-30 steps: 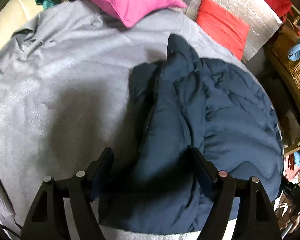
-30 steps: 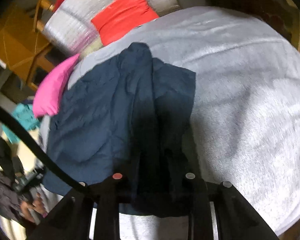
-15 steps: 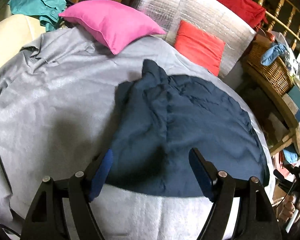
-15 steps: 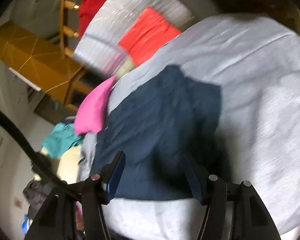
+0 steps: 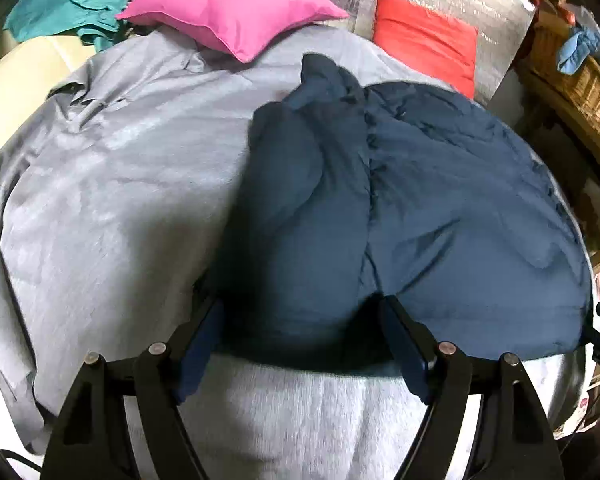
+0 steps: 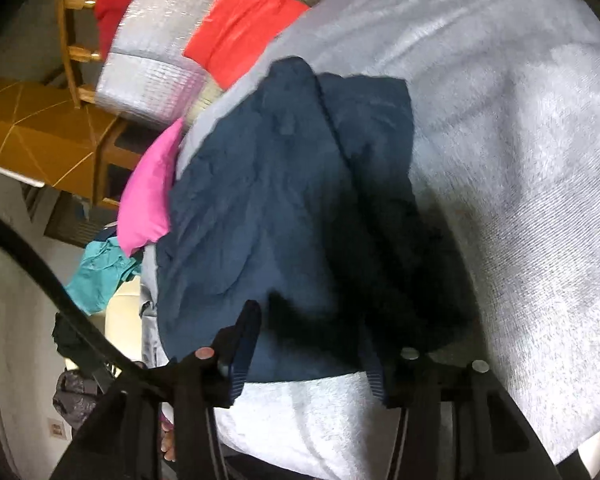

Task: Fold large clothes

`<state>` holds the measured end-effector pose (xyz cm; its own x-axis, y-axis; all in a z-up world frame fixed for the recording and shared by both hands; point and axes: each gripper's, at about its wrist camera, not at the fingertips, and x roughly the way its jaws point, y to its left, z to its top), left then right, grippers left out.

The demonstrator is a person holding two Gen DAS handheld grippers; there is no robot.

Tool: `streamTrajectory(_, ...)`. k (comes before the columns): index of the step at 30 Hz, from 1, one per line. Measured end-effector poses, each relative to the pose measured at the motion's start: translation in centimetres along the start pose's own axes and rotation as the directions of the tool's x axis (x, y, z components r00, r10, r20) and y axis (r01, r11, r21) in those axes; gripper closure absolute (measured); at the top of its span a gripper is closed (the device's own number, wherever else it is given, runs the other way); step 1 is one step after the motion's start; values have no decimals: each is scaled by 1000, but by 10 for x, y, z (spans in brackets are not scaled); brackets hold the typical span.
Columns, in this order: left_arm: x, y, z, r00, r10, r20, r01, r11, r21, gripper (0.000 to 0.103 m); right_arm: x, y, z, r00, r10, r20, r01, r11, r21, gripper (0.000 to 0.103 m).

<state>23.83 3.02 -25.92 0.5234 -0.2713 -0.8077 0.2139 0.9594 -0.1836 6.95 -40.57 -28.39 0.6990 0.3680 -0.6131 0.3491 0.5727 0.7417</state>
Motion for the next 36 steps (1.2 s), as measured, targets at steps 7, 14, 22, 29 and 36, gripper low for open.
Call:
streamTrajectory(7,-33,-4,-30,987,-159,36,157,986,45,23,-25,0,-28,990,136,19,-137,990,19,27)
streamTrajectory(14,-12,8,-29,979,-197,-44,191,976,-107,23,2,-5,-44,991,125,-55,-120,989,92,27)
streamTrajectory(22,16,19,-9,964,-264,-16,245,915,-321,21,35,-18,-32,993,111,38,-117,965,233,24)
streamTrajectory(29,40,31,-5,942,-332,38,304,802,-515,18,53,-15,-24,981,116,158,-157,947,281,23)
streamTrajectory(36,31,21,3,967,-234,101,254,854,-455,58,66,13,-24,990,14,140,-37,985,169,54)
